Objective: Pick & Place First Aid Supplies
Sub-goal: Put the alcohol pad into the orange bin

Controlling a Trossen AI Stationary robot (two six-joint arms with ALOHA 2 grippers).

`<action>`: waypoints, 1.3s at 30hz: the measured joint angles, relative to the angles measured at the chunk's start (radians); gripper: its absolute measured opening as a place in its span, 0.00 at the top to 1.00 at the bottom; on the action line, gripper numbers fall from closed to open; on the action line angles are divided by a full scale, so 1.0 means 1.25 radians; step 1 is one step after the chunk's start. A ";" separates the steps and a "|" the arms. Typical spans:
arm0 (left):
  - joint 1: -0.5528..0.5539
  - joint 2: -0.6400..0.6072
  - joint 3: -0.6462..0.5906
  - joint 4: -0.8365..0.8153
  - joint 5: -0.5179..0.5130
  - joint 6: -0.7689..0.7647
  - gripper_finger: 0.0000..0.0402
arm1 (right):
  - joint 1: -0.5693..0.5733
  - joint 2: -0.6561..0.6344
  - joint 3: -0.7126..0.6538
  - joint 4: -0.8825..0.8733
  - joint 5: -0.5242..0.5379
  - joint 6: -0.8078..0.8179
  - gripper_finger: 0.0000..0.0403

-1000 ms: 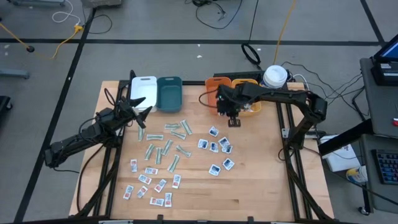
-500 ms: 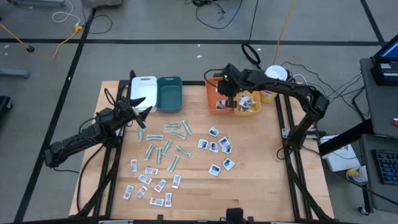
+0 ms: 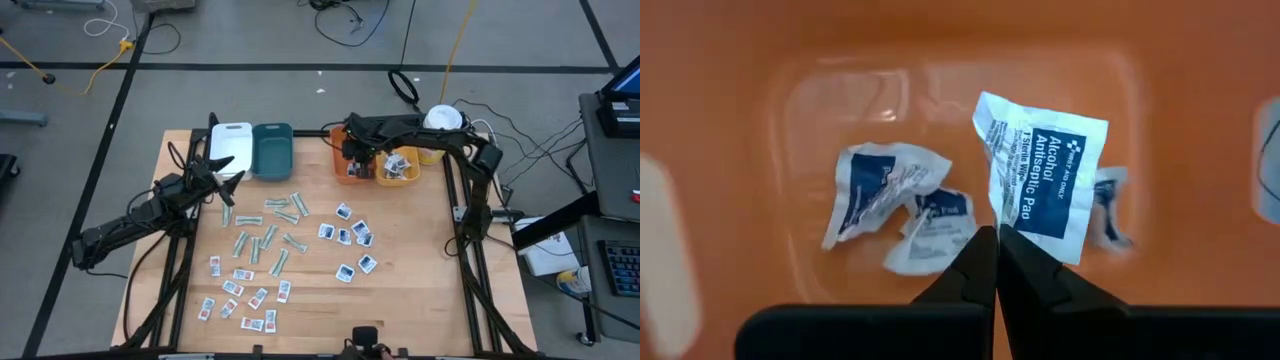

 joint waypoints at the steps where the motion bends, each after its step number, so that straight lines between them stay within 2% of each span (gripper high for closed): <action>1: 0.000 0.000 0.000 0.000 0.000 0.000 0.26 | 0.000 0.008 0.000 0.001 -0.002 0.000 1.00; 11: 0.000 0.000 0.000 0.000 0.000 0.000 0.26 | 0.006 0.039 0.000 0.025 -0.021 0.001 0.98; 15: 0.000 0.000 0.000 0.000 0.000 0.000 0.26 | 0.007 0.027 0.000 0.030 -0.065 -0.021 0.88; 20: 0.000 0.000 0.000 0.000 0.000 0.000 0.26 | 0.008 0.019 0.001 0.018 -0.076 0.016 0.70; 23: 0.000 0.000 0.000 0.000 0.000 0.000 0.26 | 0.009 0.009 0.022 0.002 -0.037 0.117 0.62; 27: 0.000 0.000 0.000 0.000 0.000 0.000 0.26 | 0.017 -0.028 0.045 -0.020 0.005 0.321 0.56; 32: 0.000 0.000 0.000 0.000 0.000 0.000 0.26 | 0.049 -0.089 0.044 -0.046 0.013 0.531 0.54; 39: 0.000 0.000 0.000 0.000 0.000 0.000 0.26 | 0.108 -0.157 0.044 -0.096 0.077 0.877 0.55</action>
